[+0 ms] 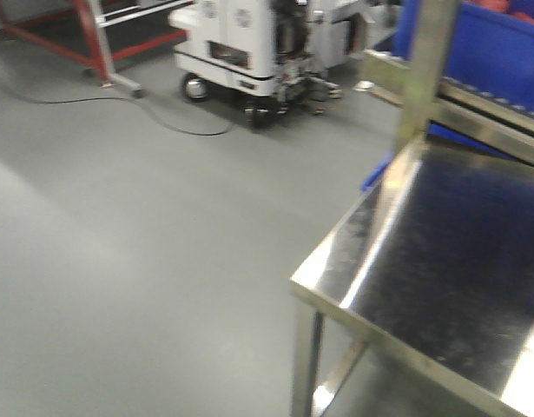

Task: Move and align brake pads A on conveyor
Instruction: 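Turn the base away from the steel table, then drive along the yellow floor line carrying both brake pads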

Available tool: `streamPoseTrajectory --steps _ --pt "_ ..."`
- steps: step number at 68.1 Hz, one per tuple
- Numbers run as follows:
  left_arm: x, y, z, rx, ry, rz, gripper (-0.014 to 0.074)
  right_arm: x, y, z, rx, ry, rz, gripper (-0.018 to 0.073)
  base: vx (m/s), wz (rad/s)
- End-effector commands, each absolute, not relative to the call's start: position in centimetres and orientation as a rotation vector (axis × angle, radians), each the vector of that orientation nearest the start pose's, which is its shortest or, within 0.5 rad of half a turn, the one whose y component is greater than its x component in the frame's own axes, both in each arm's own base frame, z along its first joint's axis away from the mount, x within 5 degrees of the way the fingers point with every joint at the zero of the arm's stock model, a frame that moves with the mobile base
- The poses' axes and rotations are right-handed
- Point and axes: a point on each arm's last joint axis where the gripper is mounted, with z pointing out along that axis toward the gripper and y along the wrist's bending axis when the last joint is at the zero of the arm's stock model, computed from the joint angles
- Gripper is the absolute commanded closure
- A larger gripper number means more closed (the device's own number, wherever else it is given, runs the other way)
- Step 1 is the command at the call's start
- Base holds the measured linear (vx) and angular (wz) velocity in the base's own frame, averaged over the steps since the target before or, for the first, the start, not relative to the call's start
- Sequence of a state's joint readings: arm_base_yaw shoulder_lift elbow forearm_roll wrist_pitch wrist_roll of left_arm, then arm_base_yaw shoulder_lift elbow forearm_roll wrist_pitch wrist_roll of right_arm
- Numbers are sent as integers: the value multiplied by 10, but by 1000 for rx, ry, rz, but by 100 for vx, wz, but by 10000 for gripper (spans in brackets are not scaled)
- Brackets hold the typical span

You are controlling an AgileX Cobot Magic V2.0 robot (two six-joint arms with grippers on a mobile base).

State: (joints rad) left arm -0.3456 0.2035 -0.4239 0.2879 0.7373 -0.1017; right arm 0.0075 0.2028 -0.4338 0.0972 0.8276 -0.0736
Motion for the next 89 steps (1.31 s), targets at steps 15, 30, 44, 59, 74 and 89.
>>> streamPoseTrajectory --steps 15,30,44,59,74,89 --pt "51 -1 295 327 1834 28 603 45 6 288 -52 1978 62 571 -19 81" --pt "51 -1 295 327 1834 28 603 45 6 288 -52 1978 62 571 -20 78" --pt "51 -1 295 327 1834 28 603 45 6 288 -52 1978 62 571 -19 73" --pt "51 -1 295 327 1834 28 603 45 6 288 -52 1981 62 571 -18 65" --pt "51 -1 295 327 1834 28 603 45 6 288 -52 1981 62 571 -15 55" --pt "51 -1 295 327 1834 28 603 45 6 288 -52 1981 62 571 -11 42"
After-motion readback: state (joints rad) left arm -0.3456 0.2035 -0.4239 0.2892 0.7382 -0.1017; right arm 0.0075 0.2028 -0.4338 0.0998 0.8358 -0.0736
